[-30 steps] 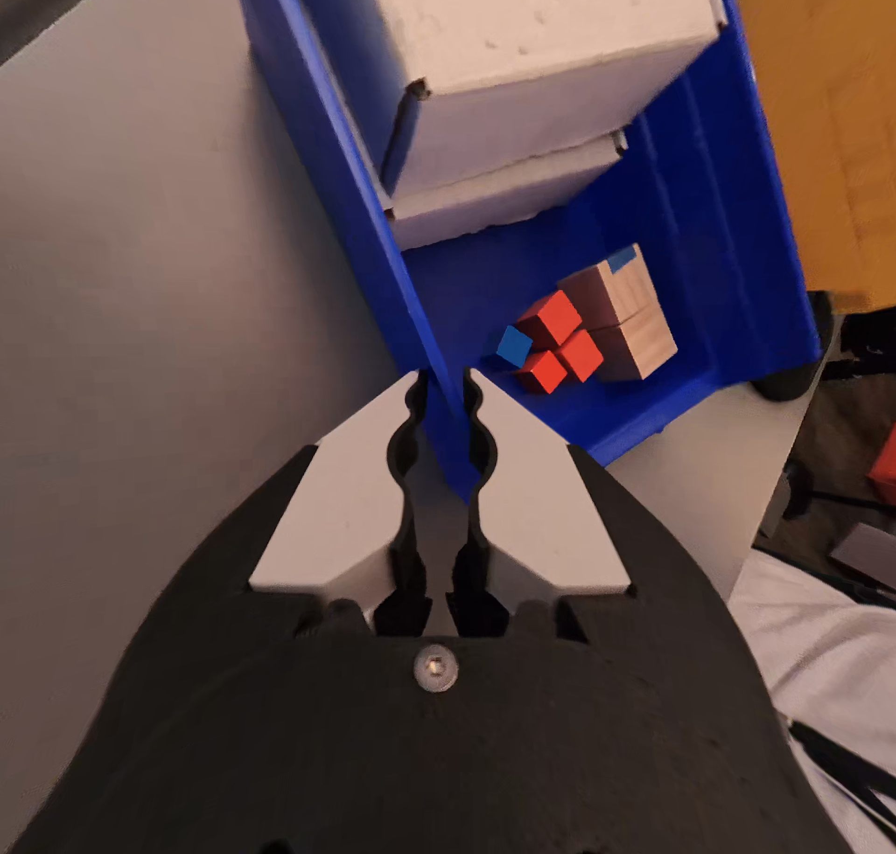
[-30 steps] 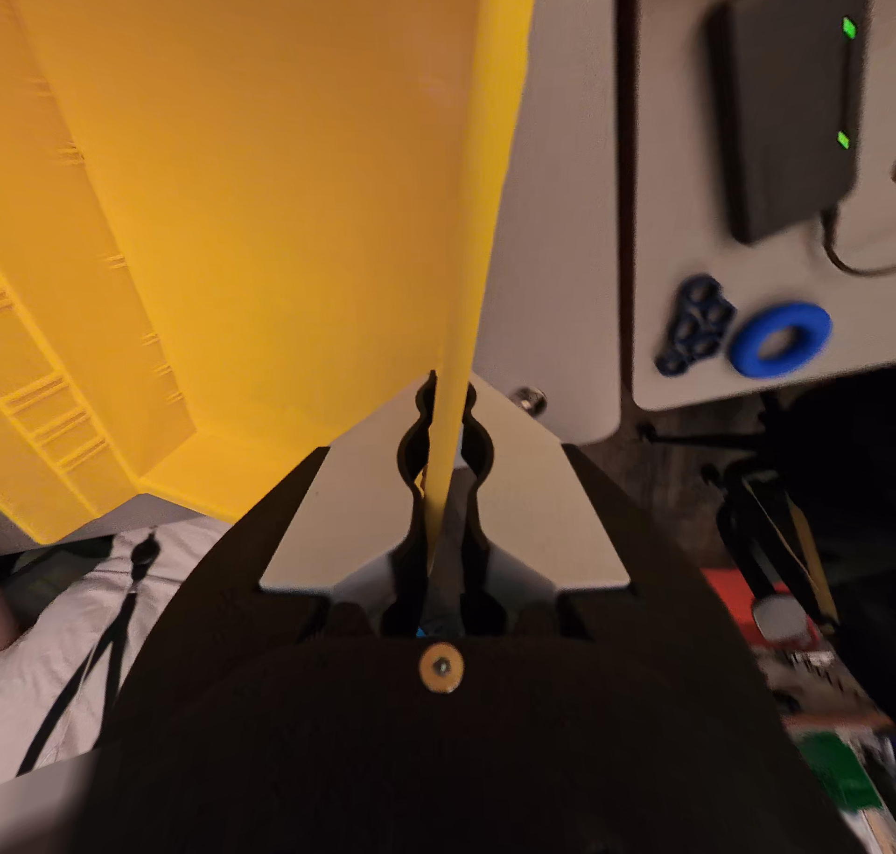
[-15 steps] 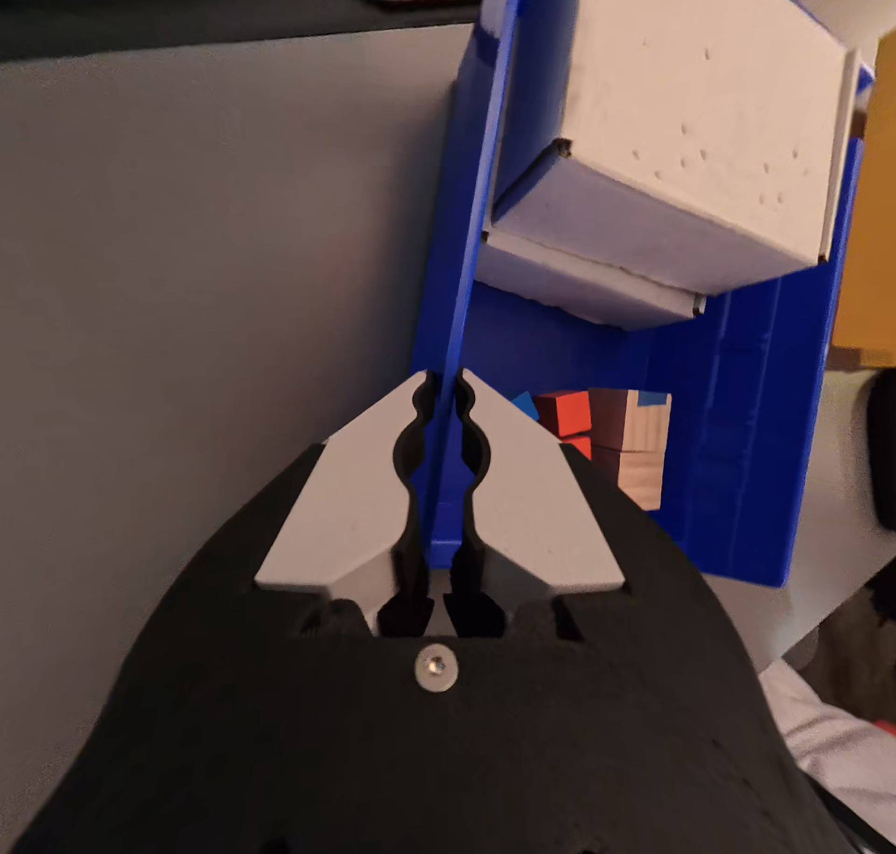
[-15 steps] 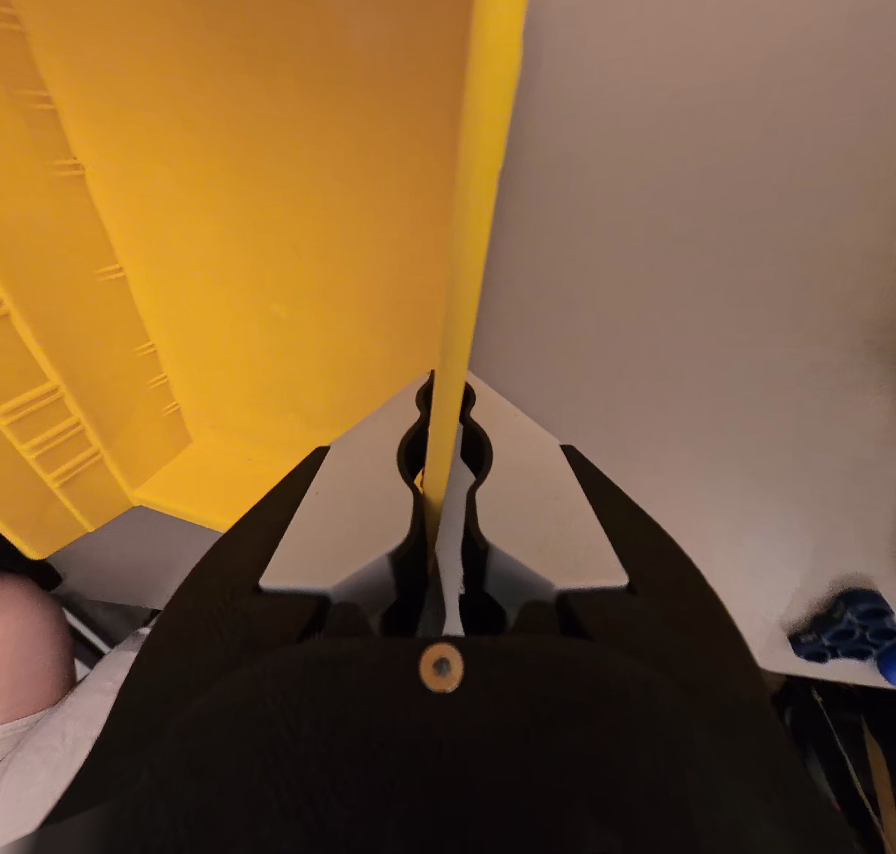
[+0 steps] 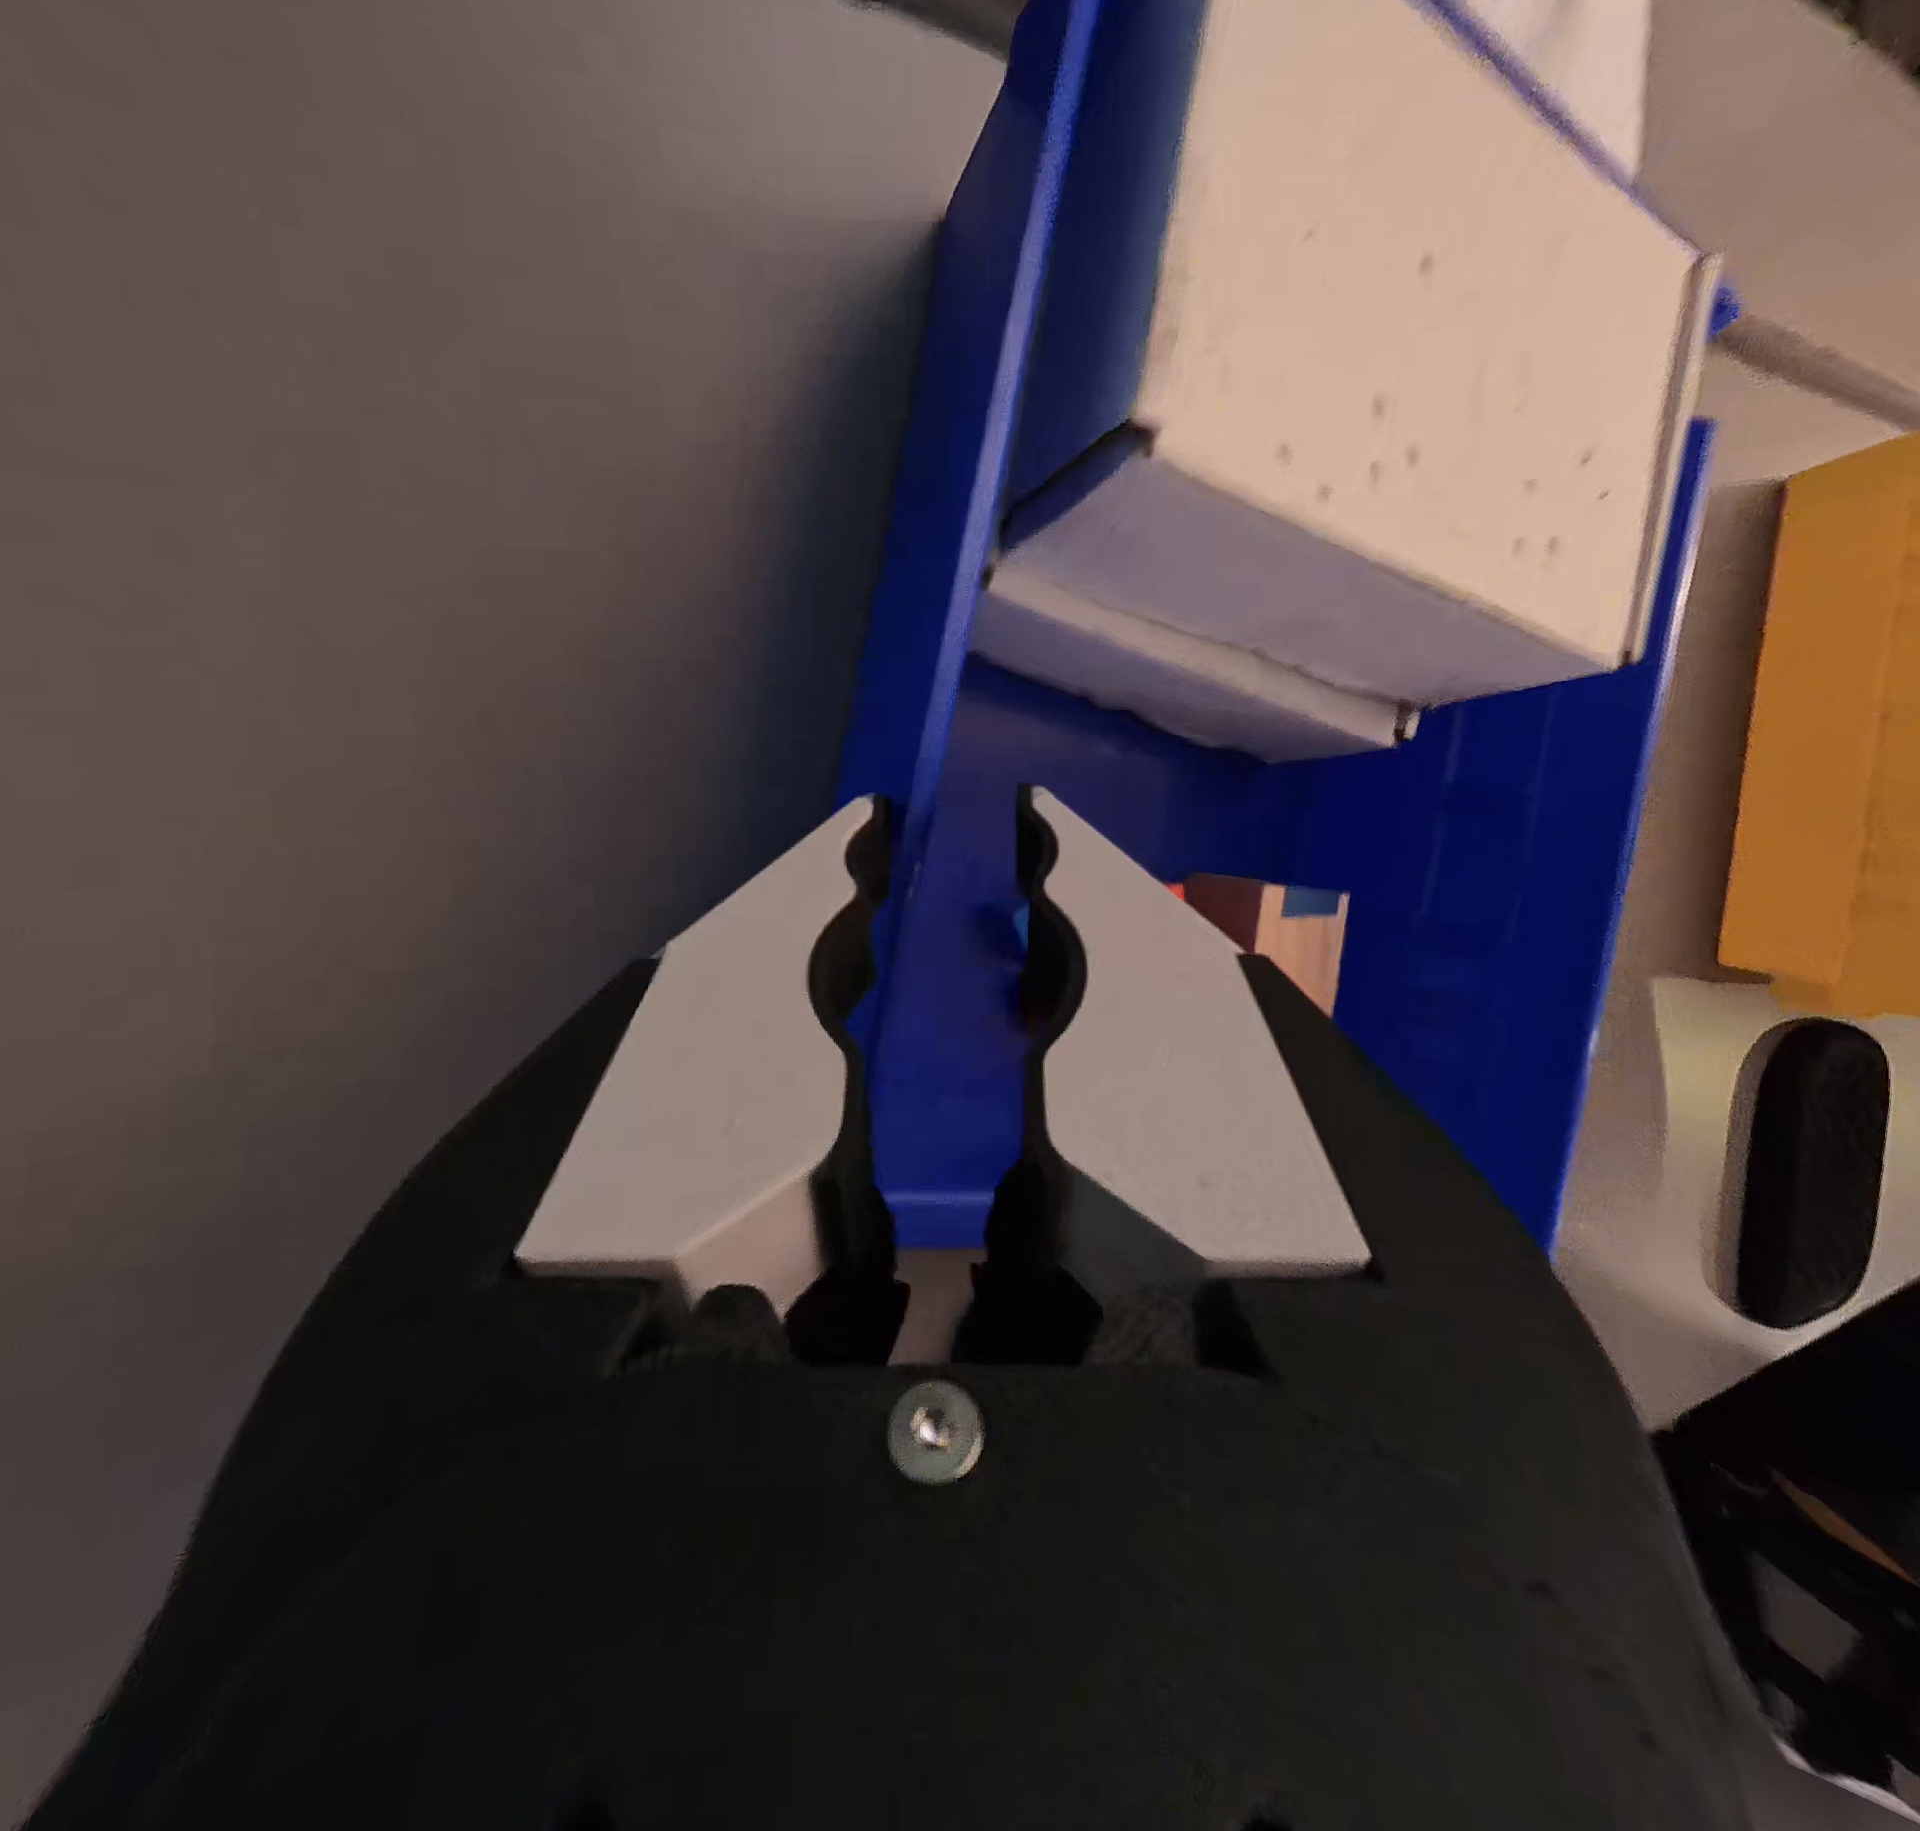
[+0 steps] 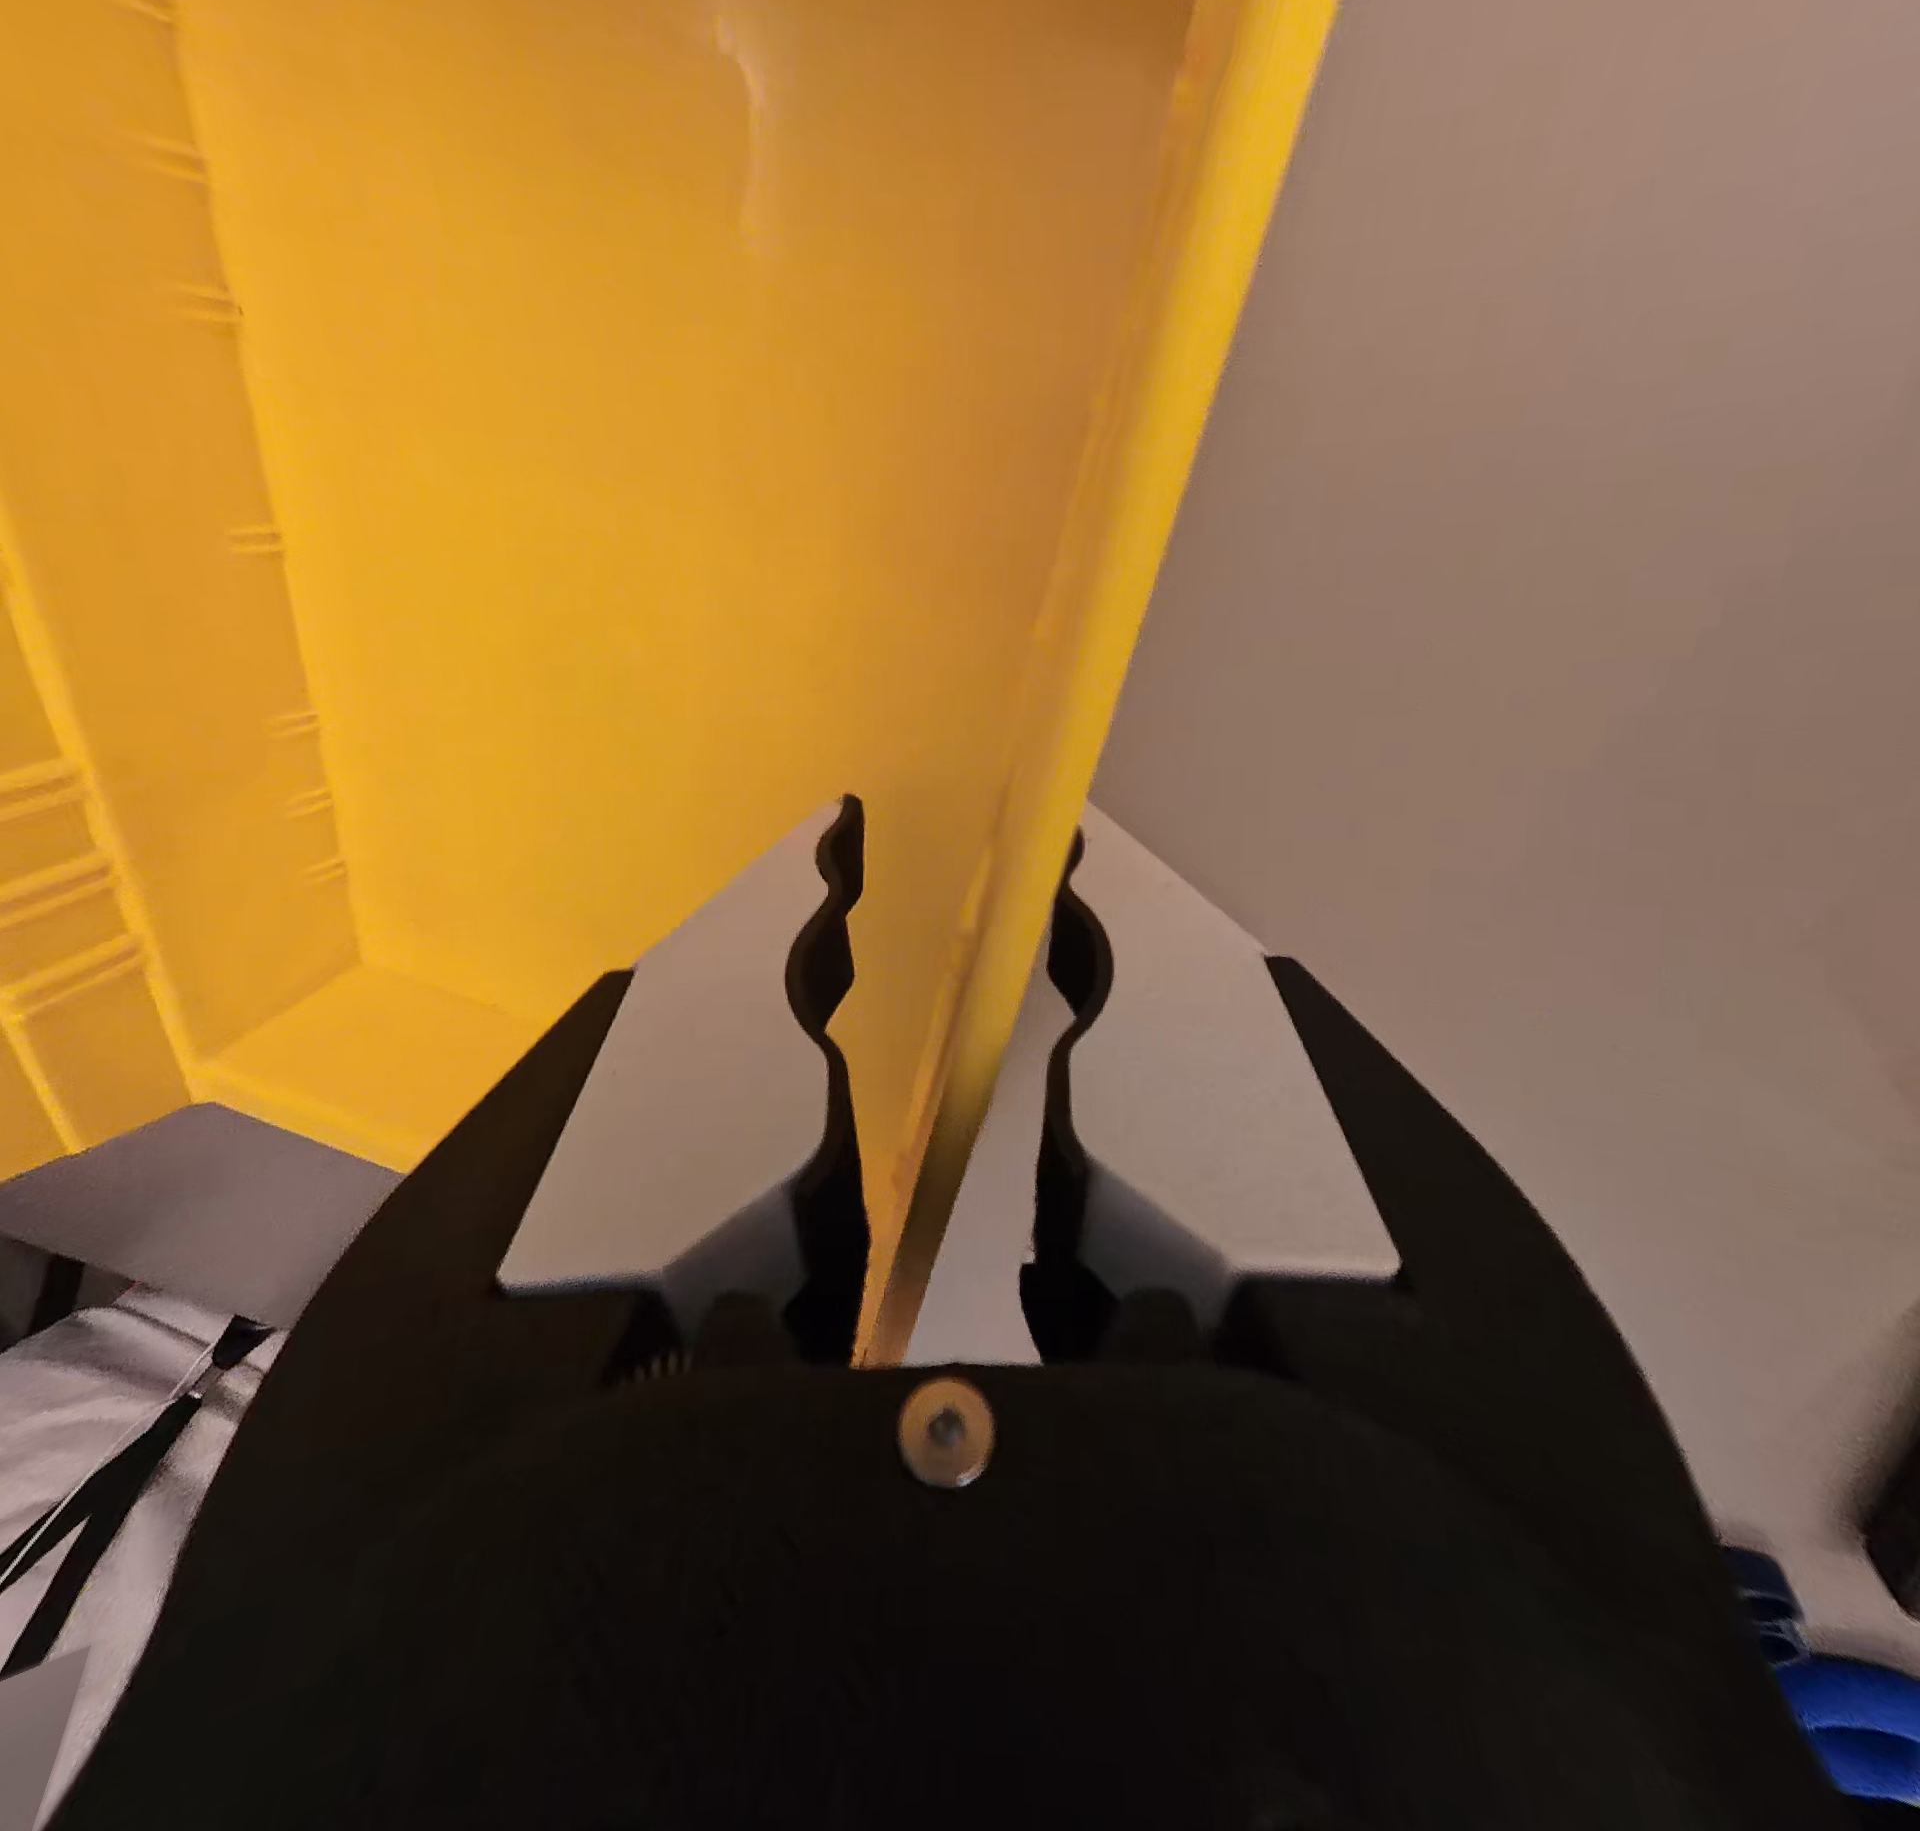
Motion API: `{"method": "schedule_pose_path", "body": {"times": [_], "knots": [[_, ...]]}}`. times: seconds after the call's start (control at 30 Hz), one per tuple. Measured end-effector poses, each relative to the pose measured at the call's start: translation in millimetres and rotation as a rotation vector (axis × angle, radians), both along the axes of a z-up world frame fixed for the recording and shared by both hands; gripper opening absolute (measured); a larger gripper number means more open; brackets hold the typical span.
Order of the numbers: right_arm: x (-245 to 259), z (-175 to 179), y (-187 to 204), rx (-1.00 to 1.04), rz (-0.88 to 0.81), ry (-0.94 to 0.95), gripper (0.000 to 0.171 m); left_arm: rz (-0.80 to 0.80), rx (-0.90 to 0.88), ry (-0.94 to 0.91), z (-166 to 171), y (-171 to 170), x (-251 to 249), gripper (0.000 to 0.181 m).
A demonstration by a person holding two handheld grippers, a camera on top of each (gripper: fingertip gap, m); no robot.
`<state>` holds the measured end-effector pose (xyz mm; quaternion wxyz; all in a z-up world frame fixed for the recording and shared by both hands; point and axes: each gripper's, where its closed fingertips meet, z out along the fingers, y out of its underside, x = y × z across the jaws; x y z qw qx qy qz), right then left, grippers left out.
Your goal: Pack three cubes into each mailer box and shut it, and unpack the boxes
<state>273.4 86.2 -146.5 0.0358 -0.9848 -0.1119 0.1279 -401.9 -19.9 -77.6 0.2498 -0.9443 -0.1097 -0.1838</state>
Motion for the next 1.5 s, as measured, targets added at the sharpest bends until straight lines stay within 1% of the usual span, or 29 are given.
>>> {"method": "schedule_pose_path", "body": {"times": [0.07,0.13,0.23,0.33,0.43,0.53,0.63,0.73,0.83,0.9,1.0,1.07,1.13,1.3,1.4,1.5], "knots": [[0.5,0.5,-7.7,0.008,-0.007,0.019,0.021,0.001,0.029,0.021,4.9,9.5,2.4,0.027],[3.0,1.0,-6.4,0.068,-0.028,0.026,0.015,-0.001,0.004,0.074,1.2,11.1,1.2,0.023],[4.3,0.0,-5.5,0.120,-0.068,0.039,0.012,0.015,-0.032,0.137,-5.5,10.9,-5.7,0.008],[5.3,0.3,-9.3,0.094,-0.032,0.025,0.012,0.008,-0.059,0.104,-13.7,10.2,-3.8,0.008],[9.8,0.3,-11.9,0.076,0.019,-0.008,0.011,0.021,-0.056,0.074,-15.0,12.2,-4.9,0.007],[12.2,0.9,-11.8,0.077,-0.017,0.053,0.009,0.054,-0.028,0.061,-14.8,15.5,-9.7,0.007],[25.3,1.5,-13.2,0.089,-0.059,0.050,0.005,0.145,-0.003,0.001,-14.0,15.6,-20.9,0.009],[30.5,1.8,-14.6,0.087,-0.115,0.077,0.006,0.205,0.001,0.031,-13.8,11.2,-35.3,0.008],[28.6,1.5,-15.4,0.069,-0.158,0.059,0.005,0.180,-0.016,0.098,-14.3,7.5,-36.8,0.006],[17.0,1.7,-15.6,0.051,-0.156,0.082,0.006,0.156,-0.032,0.127,-14.9,5.9,-33.7,0.005],[1.7,2.0,-9.9,0.053,-0.139,0.086,0.005,0.111,-0.047,0.134,-15.3,3.5,-26.4,0.005],[-2.2,2.1,-5.5,0.055,-0.159,0.096,0.006,0.089,-0.046,0.133,-15.3,2.9,-24.1,0.005],[0.1,2.2,-3.9,0.053,-0.193,0.117,0.007,0.074,-0.038,0.132,-15.4,2.9,-24.2,0.005],[25.1,2.0,-8.4,0.051,-0.301,0.115,0.007,0.025,-0.010,0.127,-15.2,3.1,-24.4,0.005],[31.3,2.1,-14.2,0.043,-0.317,0.120,0.008,-0.023,0.006,0.155,-15.2,2.5,-23.9,0.004],[31.1,1.9,-16.8,0.040,-0.281,0.104,0.007,-0.080,0.006,0.162,-15.3,-4.1,-20.1,0.005]]}}
